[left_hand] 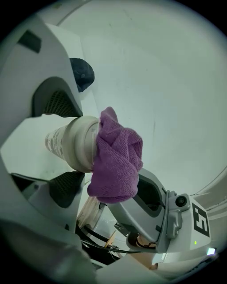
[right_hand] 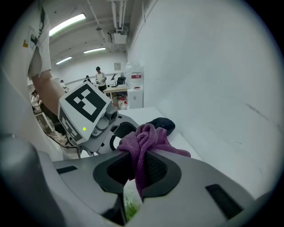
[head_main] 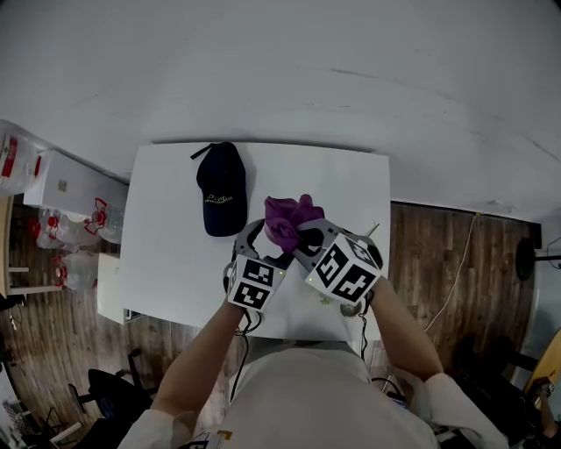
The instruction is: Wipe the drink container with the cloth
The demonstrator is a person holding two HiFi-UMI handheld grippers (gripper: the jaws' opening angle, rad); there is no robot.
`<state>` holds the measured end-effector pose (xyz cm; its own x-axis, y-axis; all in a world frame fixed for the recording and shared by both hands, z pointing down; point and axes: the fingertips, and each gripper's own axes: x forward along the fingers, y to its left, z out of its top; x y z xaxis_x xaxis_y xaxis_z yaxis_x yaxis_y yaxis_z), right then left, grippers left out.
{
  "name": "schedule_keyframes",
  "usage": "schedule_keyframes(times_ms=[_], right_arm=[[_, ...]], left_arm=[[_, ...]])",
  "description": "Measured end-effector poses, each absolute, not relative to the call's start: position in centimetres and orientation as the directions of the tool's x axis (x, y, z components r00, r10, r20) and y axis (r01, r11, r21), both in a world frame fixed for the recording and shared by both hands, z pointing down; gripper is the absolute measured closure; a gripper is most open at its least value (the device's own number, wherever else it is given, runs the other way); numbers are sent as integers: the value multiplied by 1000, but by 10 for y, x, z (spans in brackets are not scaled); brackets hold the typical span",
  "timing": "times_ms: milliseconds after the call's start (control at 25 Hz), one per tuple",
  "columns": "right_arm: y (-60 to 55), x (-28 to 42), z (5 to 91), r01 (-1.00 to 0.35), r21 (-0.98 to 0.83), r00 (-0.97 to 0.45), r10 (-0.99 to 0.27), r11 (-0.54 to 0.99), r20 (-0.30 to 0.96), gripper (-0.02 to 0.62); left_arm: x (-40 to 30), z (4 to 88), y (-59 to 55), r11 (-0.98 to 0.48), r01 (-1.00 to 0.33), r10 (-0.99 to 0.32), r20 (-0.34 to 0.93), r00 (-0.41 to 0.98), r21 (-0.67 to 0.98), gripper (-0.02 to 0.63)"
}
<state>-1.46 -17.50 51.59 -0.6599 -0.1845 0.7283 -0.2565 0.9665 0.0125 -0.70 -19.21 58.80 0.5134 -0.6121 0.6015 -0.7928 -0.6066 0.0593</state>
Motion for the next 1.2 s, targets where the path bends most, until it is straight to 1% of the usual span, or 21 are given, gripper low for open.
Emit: schedule_keyframes(times_ms=[80, 240, 440, 760, 960, 1080, 1200], right_arm=[[-180, -4, 515, -305, -11, -659, -202, 952, 725, 522], [-197, 13, 520, -405, -1, -637, -281, 914, 718, 522], [-223, 11, 523, -475, 11, -643, -355, 880, 679, 522], [-238, -24, 518, -476, 191, -595, -474, 859, 650, 522], [-211, -46, 518, -418, 144, -647, -405, 897, 646, 522], [-187, -42, 518, -372, 91, -675, -336, 924, 657, 522], [-173, -34, 515, -357, 53, -689, -301, 933, 659, 522]], left_arm=[[-7, 588, -192, -613, -788, -606, 602, 520, 64, 207], [-8, 588, -192, -621, -781, -604, 597, 528, 62, 209], [-8, 588, -191, -622, -781, -613, 584, 531, 57, 210], [-8, 588, -191, -619, -784, -616, 591, 521, 46, 210], [-9, 588, -192, -626, -778, -607, 596, 526, 48, 210], [-8, 589, -191, -636, -770, -600, 596, 534, 50, 210], [-8, 588, -190, -645, -763, -594, 595, 541, 49, 210]])
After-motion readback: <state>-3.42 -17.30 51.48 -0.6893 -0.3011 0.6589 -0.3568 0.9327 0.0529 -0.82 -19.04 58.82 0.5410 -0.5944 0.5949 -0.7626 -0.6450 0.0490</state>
